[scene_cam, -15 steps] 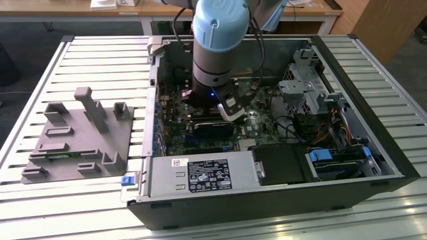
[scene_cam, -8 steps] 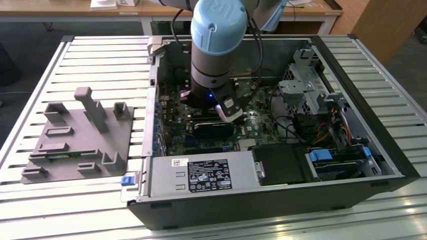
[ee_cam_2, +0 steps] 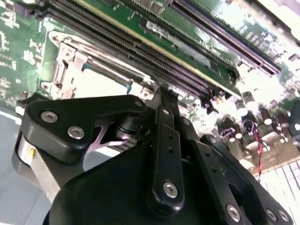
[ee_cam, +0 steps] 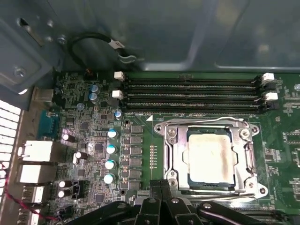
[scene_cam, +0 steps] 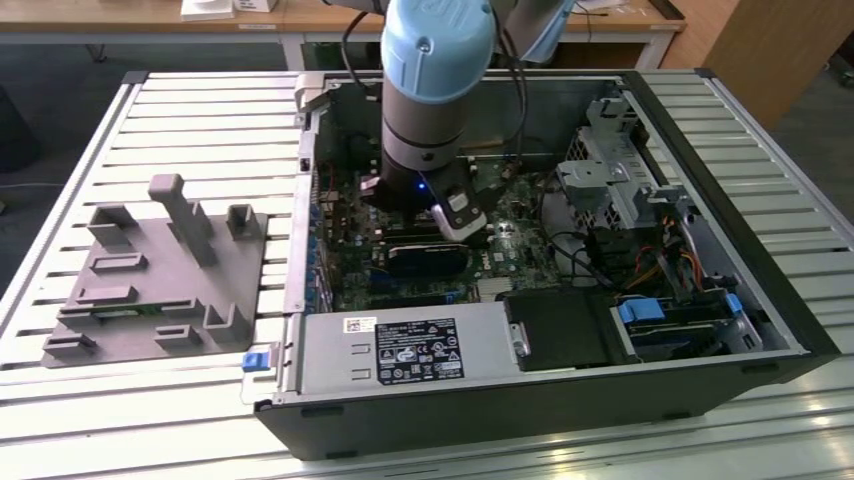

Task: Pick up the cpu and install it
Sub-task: 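Install the second cpu locking lever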

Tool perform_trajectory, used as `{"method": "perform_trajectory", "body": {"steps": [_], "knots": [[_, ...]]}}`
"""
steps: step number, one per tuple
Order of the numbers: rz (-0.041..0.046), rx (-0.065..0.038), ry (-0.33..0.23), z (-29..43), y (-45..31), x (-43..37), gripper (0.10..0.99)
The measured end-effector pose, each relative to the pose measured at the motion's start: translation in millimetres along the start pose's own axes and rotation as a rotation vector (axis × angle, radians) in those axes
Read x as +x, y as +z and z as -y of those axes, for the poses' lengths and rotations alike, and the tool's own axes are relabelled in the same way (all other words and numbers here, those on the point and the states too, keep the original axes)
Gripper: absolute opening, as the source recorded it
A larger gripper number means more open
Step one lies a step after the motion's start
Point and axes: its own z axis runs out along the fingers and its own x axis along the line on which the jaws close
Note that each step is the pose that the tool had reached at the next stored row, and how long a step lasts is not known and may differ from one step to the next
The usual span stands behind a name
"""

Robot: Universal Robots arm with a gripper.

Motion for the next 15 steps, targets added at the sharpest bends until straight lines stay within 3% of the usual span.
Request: {"method": "perform_trajectory", "body": {"steps": [15], "knots": [[0.0015,0.0,0.0,-9.2,-30.1,0.8,0.106]]}}
